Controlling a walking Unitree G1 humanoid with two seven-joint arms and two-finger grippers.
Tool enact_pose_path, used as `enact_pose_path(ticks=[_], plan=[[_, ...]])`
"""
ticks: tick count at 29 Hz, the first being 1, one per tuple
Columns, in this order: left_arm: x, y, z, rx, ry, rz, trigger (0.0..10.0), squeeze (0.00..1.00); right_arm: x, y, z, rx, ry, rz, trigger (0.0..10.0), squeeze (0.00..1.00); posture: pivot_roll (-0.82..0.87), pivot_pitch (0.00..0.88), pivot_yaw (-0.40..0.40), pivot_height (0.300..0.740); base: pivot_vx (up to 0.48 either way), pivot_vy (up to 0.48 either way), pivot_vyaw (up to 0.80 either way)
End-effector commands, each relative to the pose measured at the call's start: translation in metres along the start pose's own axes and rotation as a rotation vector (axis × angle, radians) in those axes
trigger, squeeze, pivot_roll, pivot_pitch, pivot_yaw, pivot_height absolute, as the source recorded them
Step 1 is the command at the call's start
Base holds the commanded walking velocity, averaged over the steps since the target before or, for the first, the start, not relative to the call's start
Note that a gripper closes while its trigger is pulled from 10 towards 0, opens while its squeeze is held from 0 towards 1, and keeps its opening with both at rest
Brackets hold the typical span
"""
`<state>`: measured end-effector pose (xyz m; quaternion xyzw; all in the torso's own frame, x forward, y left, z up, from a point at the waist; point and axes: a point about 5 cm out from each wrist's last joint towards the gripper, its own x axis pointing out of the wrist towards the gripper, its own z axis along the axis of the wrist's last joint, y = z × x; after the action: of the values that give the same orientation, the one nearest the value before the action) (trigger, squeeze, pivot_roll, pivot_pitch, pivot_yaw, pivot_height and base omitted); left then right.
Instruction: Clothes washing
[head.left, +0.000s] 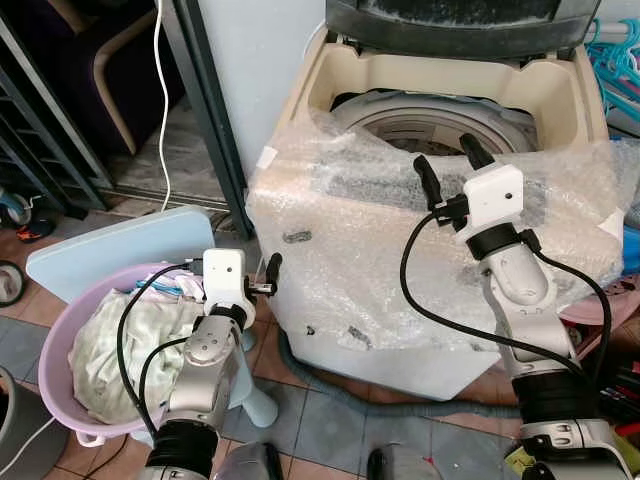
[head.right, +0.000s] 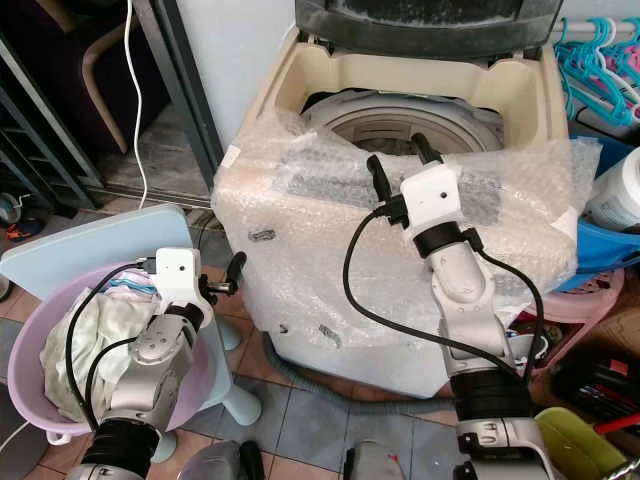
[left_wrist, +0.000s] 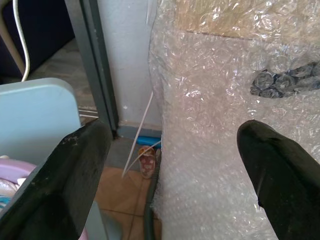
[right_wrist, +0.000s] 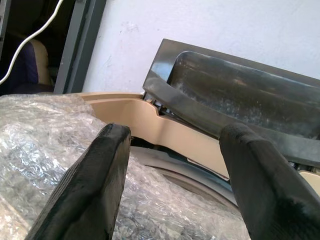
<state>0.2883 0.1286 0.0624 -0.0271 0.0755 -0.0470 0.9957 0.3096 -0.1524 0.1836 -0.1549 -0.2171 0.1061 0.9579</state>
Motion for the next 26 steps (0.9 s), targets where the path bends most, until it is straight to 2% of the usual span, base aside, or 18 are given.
enact_pose_path(ticks=[1,4,8,10,17,26], plan=[[-0.003,0.006,-0.002,0.015,0.003,0.032,10.0,0.0,-0.001,0.007,0.006,0.013,0.006,-0.019,10.0,1.0,-0.13,0.043,0.077,0.74,0.0,0.0,0.0],[-0.006,0.006,-0.005,0.011,0.008,0.035,10.0,0.0,-0.002,0.022,0.014,-0.009,-0.007,0.021,10.0,1.0,-0.12,0.042,0.071,0.74,0.0,0.0,0.8],[-0.008,0.004,-0.007,0.014,0.01,0.028,10.0,0.0,-0.002,0.03,0.017,0.038,-0.005,0.019,10.0,1.0,-0.12,0.04,0.069,0.74,0.0,0.0,0.8],[-0.009,0.003,-0.006,0.019,0.008,0.026,10.0,0.0,-0.002,0.034,0.019,0.031,-0.005,0.024,10.0,1.0,-0.11,0.039,0.067,0.74,0.0,0.0,0.8],[-0.011,0.003,-0.003,0.043,-0.005,0.013,10.0,0.0,-0.001,0.037,0.024,0.077,0.007,0.007,10.0,1.0,-0.11,0.057,0.066,0.74,0.0,0.0,0.8],[-0.015,0.001,-0.005,0.055,0.001,0.015,10.0,0.0,-0.003,0.041,0.023,0.104,0.039,0.045,10.0,1.0,-0.11,0.071,0.062,0.74,0.0,0.0,0.8]])
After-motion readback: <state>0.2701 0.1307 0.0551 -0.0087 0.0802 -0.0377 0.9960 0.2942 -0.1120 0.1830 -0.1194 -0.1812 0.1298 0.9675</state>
